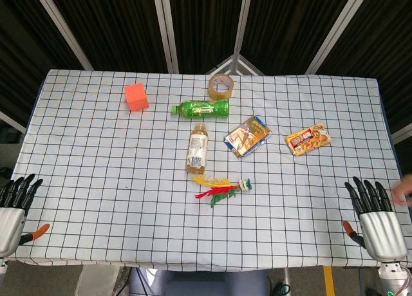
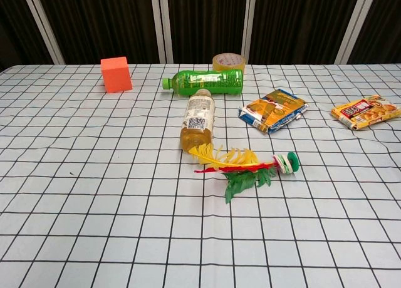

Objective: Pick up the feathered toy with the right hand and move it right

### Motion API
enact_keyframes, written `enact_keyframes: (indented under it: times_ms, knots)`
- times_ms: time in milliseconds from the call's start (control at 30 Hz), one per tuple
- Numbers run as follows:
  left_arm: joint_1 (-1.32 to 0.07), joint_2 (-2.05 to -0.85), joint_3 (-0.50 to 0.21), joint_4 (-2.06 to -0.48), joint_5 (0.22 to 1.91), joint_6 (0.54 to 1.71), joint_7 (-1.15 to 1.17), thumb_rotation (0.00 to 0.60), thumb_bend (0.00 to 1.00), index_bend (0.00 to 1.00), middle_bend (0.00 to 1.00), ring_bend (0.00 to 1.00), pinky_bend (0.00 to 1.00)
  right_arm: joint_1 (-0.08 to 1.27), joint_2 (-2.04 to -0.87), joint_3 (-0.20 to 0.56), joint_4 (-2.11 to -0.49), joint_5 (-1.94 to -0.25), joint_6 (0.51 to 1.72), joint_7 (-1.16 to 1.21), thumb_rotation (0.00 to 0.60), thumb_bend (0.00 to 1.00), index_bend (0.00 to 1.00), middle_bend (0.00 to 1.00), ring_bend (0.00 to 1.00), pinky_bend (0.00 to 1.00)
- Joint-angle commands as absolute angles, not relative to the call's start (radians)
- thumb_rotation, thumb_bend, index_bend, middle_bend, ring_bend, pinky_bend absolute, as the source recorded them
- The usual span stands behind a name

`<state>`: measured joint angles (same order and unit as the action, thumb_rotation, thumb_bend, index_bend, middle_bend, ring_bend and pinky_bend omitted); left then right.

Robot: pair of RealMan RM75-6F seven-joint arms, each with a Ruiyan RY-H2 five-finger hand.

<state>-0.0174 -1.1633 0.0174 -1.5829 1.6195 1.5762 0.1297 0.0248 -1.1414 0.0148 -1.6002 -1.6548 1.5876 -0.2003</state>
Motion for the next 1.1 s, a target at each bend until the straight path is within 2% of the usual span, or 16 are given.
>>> enact_keyframes:
  times_ms: [33,467,600,833,1100]
  knots:
    - [-0.017,-1.163,0.017,-1.583,1.620,1.577,0.130,0.600,0.00,0.00,0.00,0.00,0.00,0.025,-1.141,0.016,-1.600,-1.654,1.588,-0.200,0.600,0.31,0.00,0.00,0.00,0.00]
    - [-0.016,-1.162,0.018,-1.584,1.622,1.580,0.122,0.600,0.00,0.00,0.00,0.00,0.00,0.063,-1.143,0.035,-1.633,-1.664,1.557,-0.143,0.600,0.31,0.02,0.00,0.00,0.00]
    - [-0.018,-1.163,0.018,-1.585,1.622,1.577,0.126,0.600,0.00,0.00,0.00,0.00,0.00,0.126,-1.136,0.073,-1.683,-1.662,1.507,-0.048,0.600,0.31,0.18,0.01,0.00,0.00]
    - [-0.020,-1.162,0.020,-1.587,1.628,1.576,0.120,0.600,0.00,0.00,0.00,0.00,0.00,0.274,-1.179,0.164,-1.750,-1.564,1.322,-0.023,0.600,0.31,0.36,0.10,0.00,0.00]
    - [-0.020,-1.155,0.021,-1.590,1.627,1.573,0.105,0.600,0.00,0.00,0.00,0.00,0.00,0.405,-1.325,0.207,-1.787,-1.419,1.147,-0.130,0.600,0.31,0.42,0.14,0.00,0.00]
